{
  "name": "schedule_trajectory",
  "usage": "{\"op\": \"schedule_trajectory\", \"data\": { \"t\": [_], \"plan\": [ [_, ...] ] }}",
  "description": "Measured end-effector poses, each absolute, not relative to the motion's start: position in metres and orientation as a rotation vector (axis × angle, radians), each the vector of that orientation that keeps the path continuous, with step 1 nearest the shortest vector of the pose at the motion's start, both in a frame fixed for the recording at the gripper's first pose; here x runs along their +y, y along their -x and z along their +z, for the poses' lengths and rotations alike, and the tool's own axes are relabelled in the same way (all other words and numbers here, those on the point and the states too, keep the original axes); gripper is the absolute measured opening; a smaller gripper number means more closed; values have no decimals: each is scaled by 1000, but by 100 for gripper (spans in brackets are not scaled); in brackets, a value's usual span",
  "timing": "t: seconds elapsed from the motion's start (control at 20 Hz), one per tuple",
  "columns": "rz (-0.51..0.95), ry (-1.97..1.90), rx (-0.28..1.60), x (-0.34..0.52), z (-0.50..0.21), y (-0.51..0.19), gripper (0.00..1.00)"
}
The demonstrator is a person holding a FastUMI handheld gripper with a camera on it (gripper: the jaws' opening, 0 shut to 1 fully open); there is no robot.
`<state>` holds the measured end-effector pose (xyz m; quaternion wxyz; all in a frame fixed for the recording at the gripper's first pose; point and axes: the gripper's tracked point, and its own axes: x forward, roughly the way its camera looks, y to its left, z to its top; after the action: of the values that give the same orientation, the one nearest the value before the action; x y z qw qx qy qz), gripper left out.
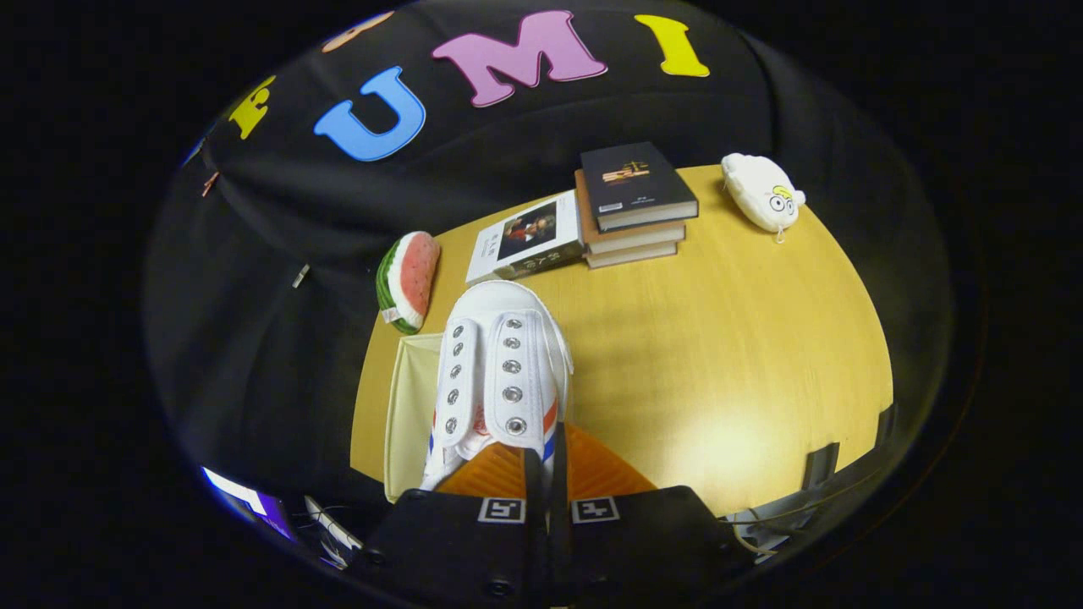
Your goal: Open the storage box then place both shoes into the box .Put the left shoe in first, then the right shoe, with the right side of both shoes facing outward in a uniform manner.
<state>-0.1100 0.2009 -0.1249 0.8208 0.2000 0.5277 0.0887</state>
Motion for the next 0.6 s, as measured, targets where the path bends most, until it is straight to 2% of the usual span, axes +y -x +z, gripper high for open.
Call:
{"op": "schedule_trajectory", "data": {
  "t": [0.2,0.35,0.6],
  "plan": [
    [163,-375,1199,238,-149,121,5],
    [133,-310,1176,246,-151,111,5],
    [161,-335,1181,261,-148,122,5]
  ]
}}
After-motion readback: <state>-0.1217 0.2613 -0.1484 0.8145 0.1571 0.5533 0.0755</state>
